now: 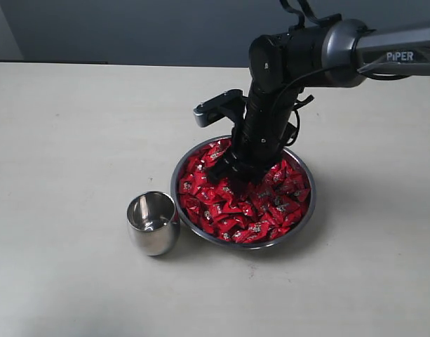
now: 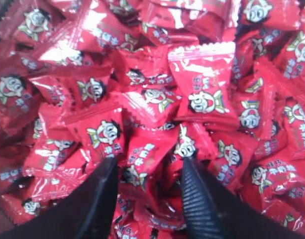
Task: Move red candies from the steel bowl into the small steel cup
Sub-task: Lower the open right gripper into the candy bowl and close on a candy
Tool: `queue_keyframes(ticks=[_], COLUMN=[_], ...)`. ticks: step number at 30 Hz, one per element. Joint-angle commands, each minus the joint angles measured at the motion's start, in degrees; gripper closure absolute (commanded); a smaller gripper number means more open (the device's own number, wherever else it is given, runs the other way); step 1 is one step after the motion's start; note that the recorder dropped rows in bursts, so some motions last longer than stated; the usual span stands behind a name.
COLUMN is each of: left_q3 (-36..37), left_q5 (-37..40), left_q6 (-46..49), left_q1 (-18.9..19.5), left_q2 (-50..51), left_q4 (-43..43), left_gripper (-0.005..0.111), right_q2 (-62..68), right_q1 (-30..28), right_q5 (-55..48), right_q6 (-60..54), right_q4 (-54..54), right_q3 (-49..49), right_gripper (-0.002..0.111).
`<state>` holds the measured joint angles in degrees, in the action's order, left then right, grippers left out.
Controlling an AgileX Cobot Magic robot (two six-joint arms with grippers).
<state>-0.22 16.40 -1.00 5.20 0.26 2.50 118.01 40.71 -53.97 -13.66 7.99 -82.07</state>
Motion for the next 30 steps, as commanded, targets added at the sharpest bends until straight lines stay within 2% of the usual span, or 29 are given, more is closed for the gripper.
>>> queue_keyframes(ticks=[1,11,13,15,16,17,19,30], left_q3=[0.2,0.2,0.2,0.2,0.2,0.2,0.2,0.2], left_q5=[-0.1,-0.1,-0.1,-0.1,-0.1,-0.1,-0.1,-0.1], left_q6=[-0.1,-0.1,-0.1,-0.1,-0.1,-0.1,-0.1,-0.1], left_q1=[-0.4,-0.4,-0.4,-0.4,-0.4,-0.4,-0.4,-0.4], left_q2=[-0.3,-0.3,-0.3,-0.3,-0.3,-0.3,-0.3,-0.3], left_q4=[0.1,0.1,0.1,0.1,0.1,0.1,0.1,0.1], left_gripper=[0.106,0.106,0.106,0.106,0.106,0.106,0.106,0.106], right_q2=[1.1,1.6,1.6,1.6,1.6,1.6,1.6,0.3], right_q1=[0.0,0.0,0.0,0.0,0.0,0.0,0.0,0.0], right_q5=[-1.1,0.6,0.8,0.8,0.8,0.7,0.7,0.4], right_q6=[0.8,0.8,0.8,0.8,0.8,0.8,0.8,0.8], right_q4=[-2.0,-0.4,0.2,0.2,0.2,0.2,0.2,-0.3], right_q3=[-0.6,-0.6,-0.6,-0.6,-0.6,-0.6,-0.6,-0.6], right_gripper=[0.068,0.068,0.071,0.080,0.087,0.099,0.109,0.109])
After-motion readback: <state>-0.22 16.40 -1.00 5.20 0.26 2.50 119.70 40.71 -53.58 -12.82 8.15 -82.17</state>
